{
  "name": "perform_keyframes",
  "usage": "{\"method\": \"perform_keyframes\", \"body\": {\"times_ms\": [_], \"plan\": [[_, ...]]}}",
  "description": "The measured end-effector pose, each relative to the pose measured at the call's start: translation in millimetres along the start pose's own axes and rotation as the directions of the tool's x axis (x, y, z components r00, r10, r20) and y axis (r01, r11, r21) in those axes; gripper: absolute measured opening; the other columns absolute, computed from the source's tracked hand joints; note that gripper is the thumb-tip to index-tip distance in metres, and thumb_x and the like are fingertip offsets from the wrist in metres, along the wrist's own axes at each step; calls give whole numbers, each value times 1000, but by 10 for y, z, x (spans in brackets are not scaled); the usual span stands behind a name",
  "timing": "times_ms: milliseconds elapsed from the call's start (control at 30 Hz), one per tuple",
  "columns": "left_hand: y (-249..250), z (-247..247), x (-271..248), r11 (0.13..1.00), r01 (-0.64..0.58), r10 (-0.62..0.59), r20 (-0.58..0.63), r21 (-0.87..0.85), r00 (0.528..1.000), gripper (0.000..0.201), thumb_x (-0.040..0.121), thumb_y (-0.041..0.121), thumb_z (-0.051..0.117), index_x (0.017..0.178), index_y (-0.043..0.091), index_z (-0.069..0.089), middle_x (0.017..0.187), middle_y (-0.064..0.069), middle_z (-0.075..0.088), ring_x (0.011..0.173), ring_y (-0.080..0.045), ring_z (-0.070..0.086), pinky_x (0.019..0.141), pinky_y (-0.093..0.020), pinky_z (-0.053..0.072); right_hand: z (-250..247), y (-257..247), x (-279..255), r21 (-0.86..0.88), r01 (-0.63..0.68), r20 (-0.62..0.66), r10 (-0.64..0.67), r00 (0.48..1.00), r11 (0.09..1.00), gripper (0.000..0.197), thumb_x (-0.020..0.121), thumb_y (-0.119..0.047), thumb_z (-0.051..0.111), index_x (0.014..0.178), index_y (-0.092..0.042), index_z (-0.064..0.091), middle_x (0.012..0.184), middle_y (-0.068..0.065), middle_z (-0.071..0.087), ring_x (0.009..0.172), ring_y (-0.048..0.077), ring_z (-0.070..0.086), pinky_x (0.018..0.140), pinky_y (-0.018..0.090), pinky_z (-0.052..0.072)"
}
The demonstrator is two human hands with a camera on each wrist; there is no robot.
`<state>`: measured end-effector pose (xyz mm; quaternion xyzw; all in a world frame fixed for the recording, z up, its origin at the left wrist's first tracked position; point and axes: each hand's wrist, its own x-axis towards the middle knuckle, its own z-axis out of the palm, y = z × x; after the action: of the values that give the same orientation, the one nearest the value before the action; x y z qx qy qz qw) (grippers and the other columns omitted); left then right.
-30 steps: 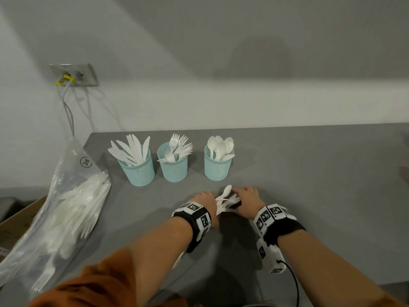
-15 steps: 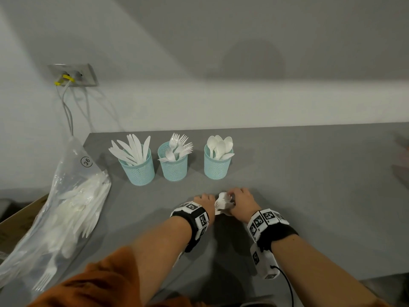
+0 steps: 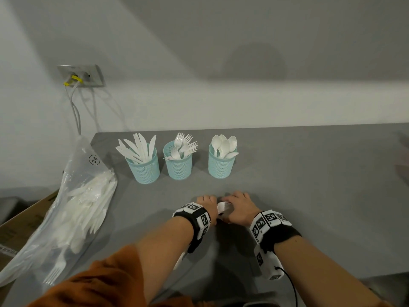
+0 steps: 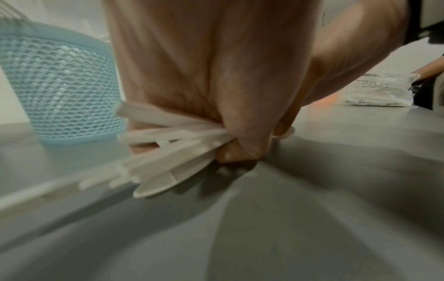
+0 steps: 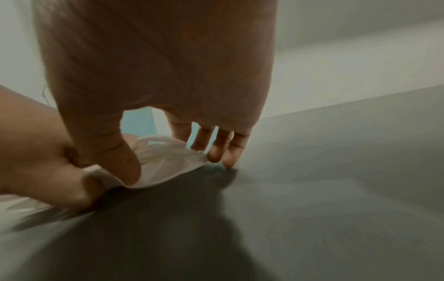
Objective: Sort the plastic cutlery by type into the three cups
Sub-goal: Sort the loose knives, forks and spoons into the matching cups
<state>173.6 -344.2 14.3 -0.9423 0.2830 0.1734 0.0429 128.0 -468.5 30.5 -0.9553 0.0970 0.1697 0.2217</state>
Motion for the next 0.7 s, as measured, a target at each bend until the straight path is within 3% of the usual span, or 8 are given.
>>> {"method": "perform_keyframes", "body": {"times_ms": [167, 333, 433, 467, 533, 567, 633, 700], "plan": [[-90, -74, -47, 999, -41, 41, -29, -21, 999, 49, 89, 17, 58, 130, 0, 36, 136, -19, 45, 124, -35, 47, 101, -39, 36, -40, -2, -15, 98, -3, -26, 5, 1000, 995, 54, 73, -38, 72, 124, -28, 56, 122, 4, 51, 119, 23, 38, 103, 32, 33], [-342, -231, -76, 935, -86, 71, -56, -344, 996, 45, 91, 22, 54, 130, 5, 39, 131, -17, 51, 117, -34, 52, 96, -40, 40, -239, -99, 35, 223, 100, -226, -48, 973, 970, 39, 68, -36, 75, 105, -24, 66, 100, -4, 64, 99, 17, 55, 87, 26, 42], [-528, -319, -96, 791, -114, 134, -12, -601, 991, 40, 92, 18, 50, 128, 8, 35, 101, -10, 59, 79, -20, 59, 69, -32, 49, -359, -266, 46, 227, 158, -312, -82, 946, 961, 39, 73, -37, 72, 108, -24, 62, 106, -4, 61, 103, 15, 50, 90, 26, 39], [-584, -318, -61, 731, -146, 161, -40, -667, 986, 41, 92, 20, 49, 129, 10, 34, 98, -8, 57, 75, -17, 56, 67, -30, 48, -389, -330, 56, 260, 183, -348, -85, 933, 948, 40, 73, -35, 72, 109, -23, 61, 108, -2, 60, 104, 15, 50, 91, 26, 40], [-654, -425, -94, 645, -214, 170, -136, -733, 976, 50, 87, 29, 49, 132, 14, 34, 108, -8, 57, 86, -16, 56, 79, -34, 50, -461, -471, 67, 376, 242, -413, -72, 908, 894, 44, 76, -30, 73, 116, -19, 58, 113, 1, 57, 102, 14, 51, 91, 24, 40], [-696, -496, -117, 593, -250, 174, -182, -765, 968, 47, 86, 30, 48, 129, 14, 37, 109, -9, 57, 86, -14, 55, 81, -30, 50, -497, -544, 74, 441, 266, -434, -55, 899, 857, 48, 78, -28, 73, 120, -17, 55, 115, 1, 54, 102, 13, 50, 90, 23, 38], [-750, -678, -213, 494, -286, 157, -240, -821, 958, 25, 95, 18, 49, 118, 16, 40, 91, 1, 54, 68, 0, 52, 65, -9, 44, -571, -671, 73, 533, 304, -455, -35, 890, 790, 52, 82, -29, 70, 127, -14, 48, 120, 2, 51, 103, 13, 48, 92, 23, 37], [-805, -806, -274, 360, -312, 166, -269, -879, 949, 25, 100, 16, 45, 123, 20, 40, 80, 6, 46, 49, 5, 45, 52, -7, 37, -629, -766, 84, 584, 337, -467, -34, 883, 739, 56, 83, -36, 69, 130, -16, 45, 120, 0, 51, 109, 14, 50, 99, 28, 40]]}}
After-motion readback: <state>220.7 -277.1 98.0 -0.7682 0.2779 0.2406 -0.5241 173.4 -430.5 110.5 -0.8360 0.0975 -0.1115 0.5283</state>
